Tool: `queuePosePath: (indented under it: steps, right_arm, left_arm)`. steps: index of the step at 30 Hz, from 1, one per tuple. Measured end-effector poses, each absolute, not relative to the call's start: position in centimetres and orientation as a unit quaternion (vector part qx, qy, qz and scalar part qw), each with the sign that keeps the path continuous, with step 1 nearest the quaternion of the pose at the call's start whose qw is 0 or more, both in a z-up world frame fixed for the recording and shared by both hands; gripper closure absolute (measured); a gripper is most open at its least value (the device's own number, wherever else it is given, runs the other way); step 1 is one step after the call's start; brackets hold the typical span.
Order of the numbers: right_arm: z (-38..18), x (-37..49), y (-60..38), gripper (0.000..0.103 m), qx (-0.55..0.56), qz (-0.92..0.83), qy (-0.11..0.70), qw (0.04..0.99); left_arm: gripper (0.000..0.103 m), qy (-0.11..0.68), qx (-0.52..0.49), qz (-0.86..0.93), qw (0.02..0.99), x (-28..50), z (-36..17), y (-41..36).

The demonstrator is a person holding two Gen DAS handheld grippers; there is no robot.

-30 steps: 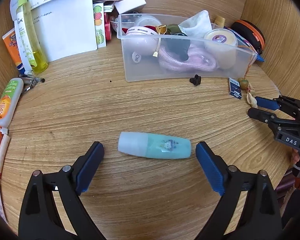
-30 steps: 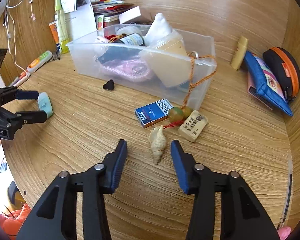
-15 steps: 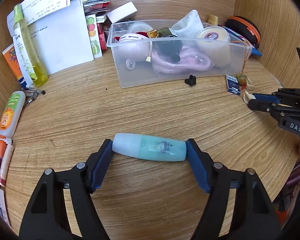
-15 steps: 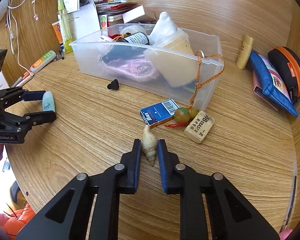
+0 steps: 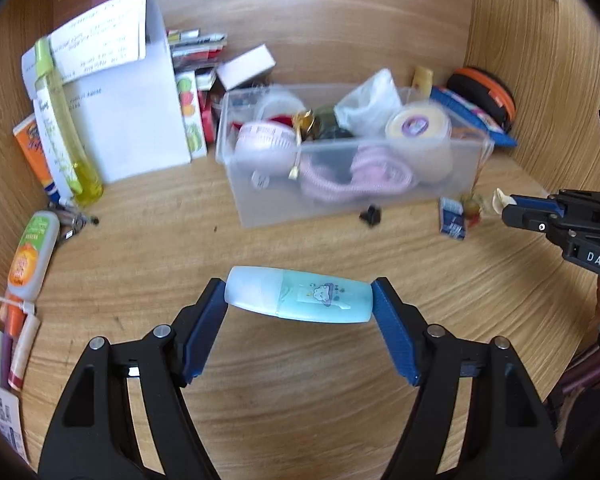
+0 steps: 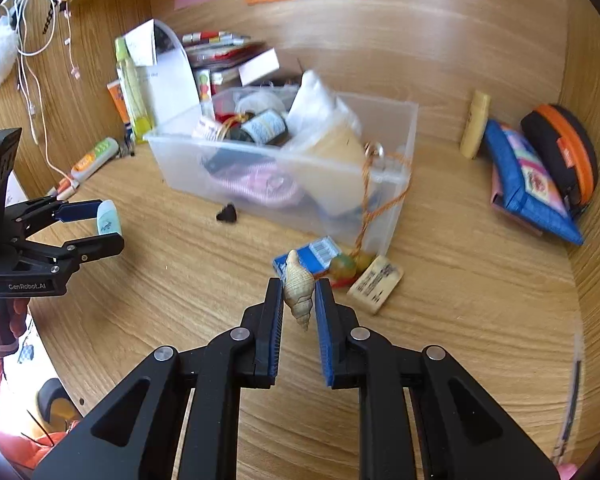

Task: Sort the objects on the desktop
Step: 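Lift the roll-on bottle with the left gripper while the right gripper carries the seashell over the bin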

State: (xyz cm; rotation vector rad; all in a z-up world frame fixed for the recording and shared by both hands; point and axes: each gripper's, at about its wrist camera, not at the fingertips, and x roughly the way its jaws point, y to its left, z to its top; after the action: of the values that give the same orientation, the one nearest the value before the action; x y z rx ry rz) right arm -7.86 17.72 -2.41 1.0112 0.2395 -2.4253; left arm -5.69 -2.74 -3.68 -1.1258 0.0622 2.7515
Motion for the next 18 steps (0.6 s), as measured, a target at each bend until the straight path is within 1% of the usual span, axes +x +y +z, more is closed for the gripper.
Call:
queuePosePath:
  steps: [18]
  right_arm:
    - [2.6, -10.1, 16.2, 0.089, 0.310, -0.908, 0.083, 0.271]
  left_arm:
    - [0.030, 0.005, -0.329, 0.939, 0.104, -10.6, 1.6, -1.6]
